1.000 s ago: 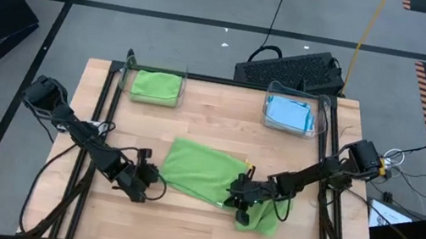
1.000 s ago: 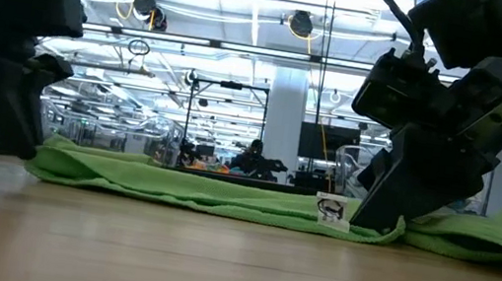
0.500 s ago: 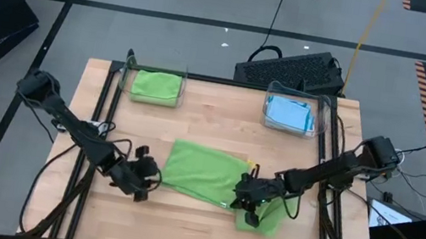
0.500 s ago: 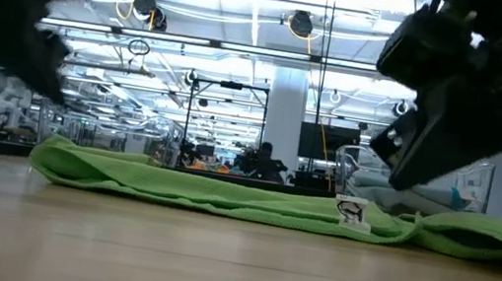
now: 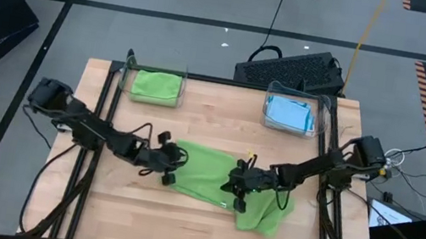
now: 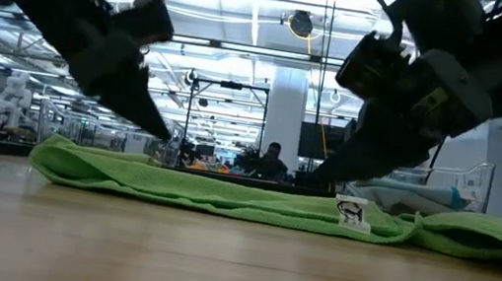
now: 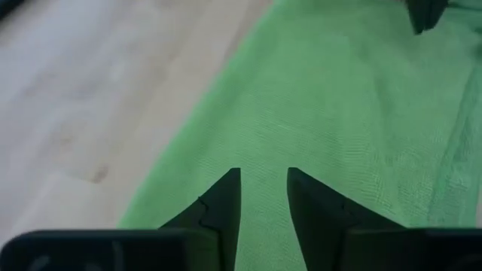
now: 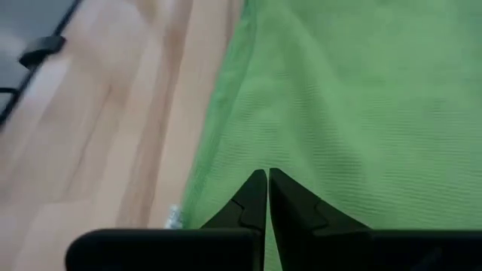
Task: Fold microfiber towels
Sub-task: Fold the left green microfiber cloth
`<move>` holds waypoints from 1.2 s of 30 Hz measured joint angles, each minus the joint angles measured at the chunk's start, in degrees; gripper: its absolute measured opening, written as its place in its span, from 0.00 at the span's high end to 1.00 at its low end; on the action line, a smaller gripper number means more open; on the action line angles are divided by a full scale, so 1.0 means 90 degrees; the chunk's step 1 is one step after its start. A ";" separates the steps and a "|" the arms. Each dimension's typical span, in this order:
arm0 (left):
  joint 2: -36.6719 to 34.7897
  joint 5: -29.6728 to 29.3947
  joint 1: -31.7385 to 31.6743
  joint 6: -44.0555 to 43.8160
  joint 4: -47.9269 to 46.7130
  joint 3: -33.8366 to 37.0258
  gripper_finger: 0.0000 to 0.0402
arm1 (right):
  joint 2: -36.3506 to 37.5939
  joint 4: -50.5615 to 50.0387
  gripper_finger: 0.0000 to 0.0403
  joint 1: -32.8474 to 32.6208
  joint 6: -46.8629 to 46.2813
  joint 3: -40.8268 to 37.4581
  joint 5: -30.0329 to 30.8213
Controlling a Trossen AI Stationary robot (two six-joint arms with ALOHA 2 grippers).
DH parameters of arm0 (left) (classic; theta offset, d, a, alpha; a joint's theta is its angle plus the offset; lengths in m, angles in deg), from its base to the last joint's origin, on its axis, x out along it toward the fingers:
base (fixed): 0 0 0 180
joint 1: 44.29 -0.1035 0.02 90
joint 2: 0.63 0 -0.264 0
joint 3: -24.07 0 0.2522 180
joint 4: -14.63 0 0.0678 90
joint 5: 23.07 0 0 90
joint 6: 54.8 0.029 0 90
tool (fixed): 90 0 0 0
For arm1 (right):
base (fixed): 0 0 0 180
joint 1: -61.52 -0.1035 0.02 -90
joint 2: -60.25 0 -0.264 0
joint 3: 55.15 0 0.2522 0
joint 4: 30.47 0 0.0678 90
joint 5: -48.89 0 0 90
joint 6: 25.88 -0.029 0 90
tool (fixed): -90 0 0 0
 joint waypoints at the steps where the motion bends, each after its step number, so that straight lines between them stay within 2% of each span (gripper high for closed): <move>1: 0.0127 0.0130 -0.0091 0.0033 0.0028 -0.0007 0.74 | -0.0118 0.0130 0.97 0.0000 -0.0057 0.0002 -0.0058; 9: 0.1152 0.0084 -0.0589 -0.0190 -0.0594 -0.0040 0.77 | -0.0499 0.0097 0.97 -0.0093 -0.0498 0.0000 -0.0361; 15: 0.1328 -0.0077 -0.0644 0.0560 -0.0593 -0.0053 0.77 | -0.0499 0.0134 0.97 -0.0310 -0.0997 0.0000 -0.0151; 20: 0.0747 -0.0052 -0.0661 0.1181 -0.0904 0.0005 0.77 | -0.0494 0.0347 0.97 -0.0515 -0.1052 0.0002 0.0233; 25: -0.0334 0.0246 -0.0644 0.1255 -0.0927 0.0012 0.77 | -0.0345 0.0846 0.97 -0.0425 -0.0719 0.0026 0.0312; 28: -0.0880 0.0356 -0.0612 0.1040 -0.1222 0.0015 0.77 | -0.0106 0.0817 0.97 -0.0307 -0.0453 0.0039 0.0312; 31: -0.1325 0.0191 -0.0600 0.0566 -0.1680 0.0013 0.77 | 0.0159 0.0501 0.97 -0.0196 -0.0163 0.0042 0.0330; 36: -0.1544 0.0014 -0.0824 -0.0083 -0.2614 0.0012 0.74 | 0.0515 -0.0273 0.97 -0.0063 0.0299 0.0039 0.0341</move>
